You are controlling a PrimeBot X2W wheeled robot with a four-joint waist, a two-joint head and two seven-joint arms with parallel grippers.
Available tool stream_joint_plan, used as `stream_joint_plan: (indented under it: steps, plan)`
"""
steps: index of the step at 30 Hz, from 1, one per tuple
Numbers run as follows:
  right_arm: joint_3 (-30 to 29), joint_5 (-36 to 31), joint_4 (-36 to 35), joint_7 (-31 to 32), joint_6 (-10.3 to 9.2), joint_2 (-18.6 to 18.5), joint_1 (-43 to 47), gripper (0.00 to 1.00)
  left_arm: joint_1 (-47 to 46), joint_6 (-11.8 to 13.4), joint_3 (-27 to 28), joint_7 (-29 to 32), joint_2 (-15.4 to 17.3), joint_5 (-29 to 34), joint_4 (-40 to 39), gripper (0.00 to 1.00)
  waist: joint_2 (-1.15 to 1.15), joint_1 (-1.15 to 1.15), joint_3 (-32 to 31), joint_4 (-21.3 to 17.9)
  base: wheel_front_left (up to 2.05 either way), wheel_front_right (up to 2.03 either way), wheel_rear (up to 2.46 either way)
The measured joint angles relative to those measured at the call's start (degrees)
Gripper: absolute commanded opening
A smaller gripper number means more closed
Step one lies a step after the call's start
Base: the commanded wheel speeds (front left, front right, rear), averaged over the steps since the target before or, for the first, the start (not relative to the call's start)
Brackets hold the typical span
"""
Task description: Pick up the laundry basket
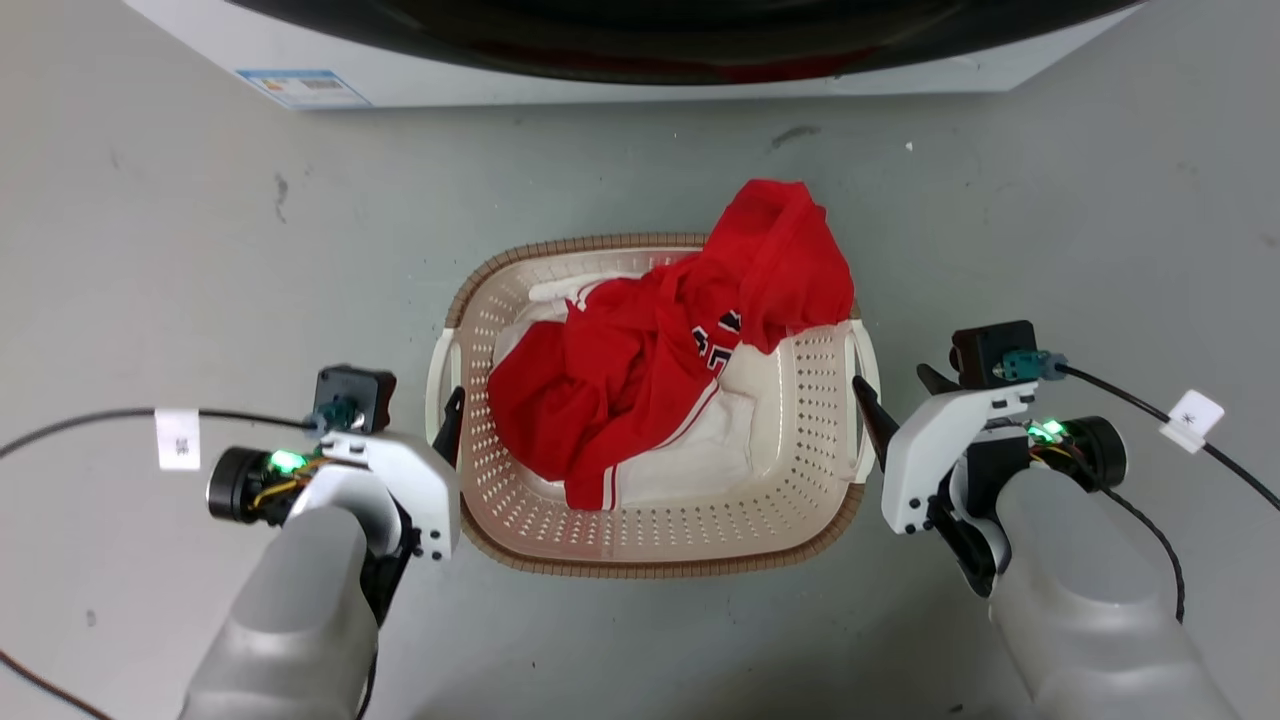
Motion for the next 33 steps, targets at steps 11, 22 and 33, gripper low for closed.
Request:
stream_joint_plan:
  steps: [11, 22, 33]
  plan:
    - [7.3, 7.6, 10.4, 2.6, 0.01, 0.0, -9.4, 1.0, -8.8, 0.0, -14.4, 5.8, 3.4, -9.9, 4.8, 1.0, 0.0, 0.0, 5.3, 0.1, 0.0, 0.0, 0.0]
    - [12.7, 13.0, 16.8, 7.2, 0.0, 0.0, -17.1, 1.0, -14.9, 0.0, -28.5, 11.0, 7.7, -20.4, 2.6, 1.0, 0.0, 0.0, 10.5, 0.6, 0.0, 0.0, 0.0]
    - [16.0, 15.9, 18.3, 7.7, 0.01, 0.0, -19.8, 1.0, -18.2, 0.0, -35.7, 11.7, 8.9, -26.0, 3.1, 1.0, 0.0, 0.0, 13.3, 0.6, 0.0, 0.0, 0.0]
